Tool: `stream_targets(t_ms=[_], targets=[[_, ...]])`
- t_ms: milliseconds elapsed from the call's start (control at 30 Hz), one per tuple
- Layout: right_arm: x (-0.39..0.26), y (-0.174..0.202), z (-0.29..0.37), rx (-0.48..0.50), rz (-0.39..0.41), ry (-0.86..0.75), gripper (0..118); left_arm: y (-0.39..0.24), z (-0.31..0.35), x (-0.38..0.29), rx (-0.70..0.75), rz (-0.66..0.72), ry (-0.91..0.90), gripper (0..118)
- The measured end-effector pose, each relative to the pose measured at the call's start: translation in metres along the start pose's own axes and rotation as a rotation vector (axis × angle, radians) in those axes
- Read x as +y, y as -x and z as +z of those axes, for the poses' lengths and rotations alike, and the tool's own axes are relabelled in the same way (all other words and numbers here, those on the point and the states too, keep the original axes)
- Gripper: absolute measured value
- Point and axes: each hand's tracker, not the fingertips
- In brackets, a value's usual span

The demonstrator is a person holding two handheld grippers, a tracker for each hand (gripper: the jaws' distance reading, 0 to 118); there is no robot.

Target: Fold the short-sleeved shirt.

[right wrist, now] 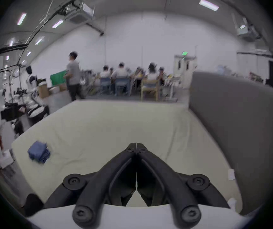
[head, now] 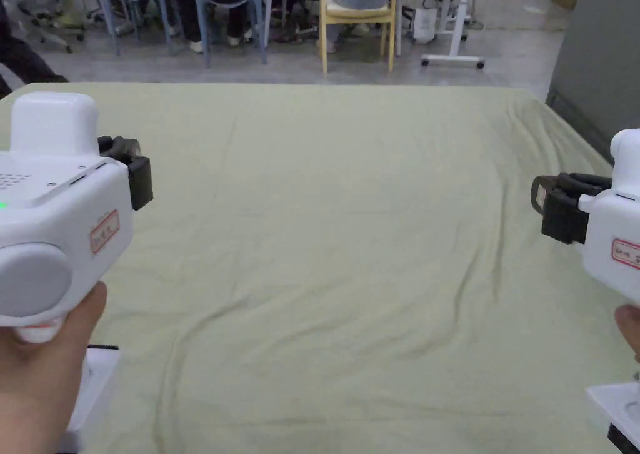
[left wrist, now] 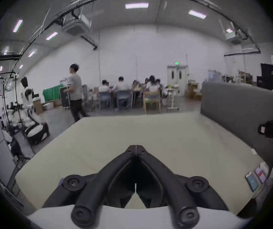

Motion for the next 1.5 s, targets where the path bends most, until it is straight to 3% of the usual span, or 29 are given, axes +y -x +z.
stream_targets(t_ms=[133, 167, 200, 233, 267, 533, 767, 900, 1000, 1133, 1200, 1367, 1500], targets=[[0.016, -0.012, 0.021, -0.066, -0.033, -0.131, 2, -0.023, 0.007, 0.014, 0.025, -0.004, -0.049, 0], [0.019, -0.014, 0.023, -0.069, -0.041, -0.145, 8, -0.025, 0.008, 0.017, 0.023, -0.004, -0.052, 0], [0.021, -0.015, 0.024, -0.078, -0.052, -0.158, 57, -0.026, 0.01, 0.019, 0.026, -0.008, -0.056, 33], [0.022, -0.015, 0.026, -0.084, -0.058, -0.173, 107, -0.029, 0.014, 0.019, 0.041, -0.02, -0.067, 85], [0.023, -0.014, 0.025, -0.103, -0.047, -0.165, 118, -0.029, 0.016, 0.02, 0.064, -0.055, -0.095, 118], [0.019, -0.009, 0.023, -0.125, 0.016, -0.166, 118, -0.019, 0.033, 0.037, 0.028, 0.013, -0.143, 118], [0.022, -0.005, 0.02, -0.025, -0.005, -0.124, 118, -0.006, 0.037, 0.036, 0.063, 0.01, -0.125, 118], [0.019, 0.002, 0.017, -0.103, 0.059, -0.137, 118, 0.01, 0.036, 0.034, -0.03, 0.127, -0.146, 118], [0.018, 0.003, 0.015, -0.128, 0.069, -0.133, 118, 0.015, 0.031, 0.042, 0.01, 0.079, -0.118, 118], [0.022, -0.003, 0.011, -0.09, 0.037, -0.109, 118, 0.004, 0.027, 0.033, 0.223, -0.028, -0.129, 118], [0.022, -0.004, 0.009, -0.077, 0.03, -0.109, 118, 0.001, 0.026, 0.029, 0.255, -0.051, -0.149, 118], [0.025, -0.004, 0.003, -0.06, 0.016, -0.099, 118, 0.012, 0.022, 0.031, 0.088, 0.049, -0.154, 118], [0.024, -0.002, 0.001, -0.065, -0.021, -0.109, 118, 0.009, 0.02, 0.03, 0.038, 0.038, -0.118, 118]])
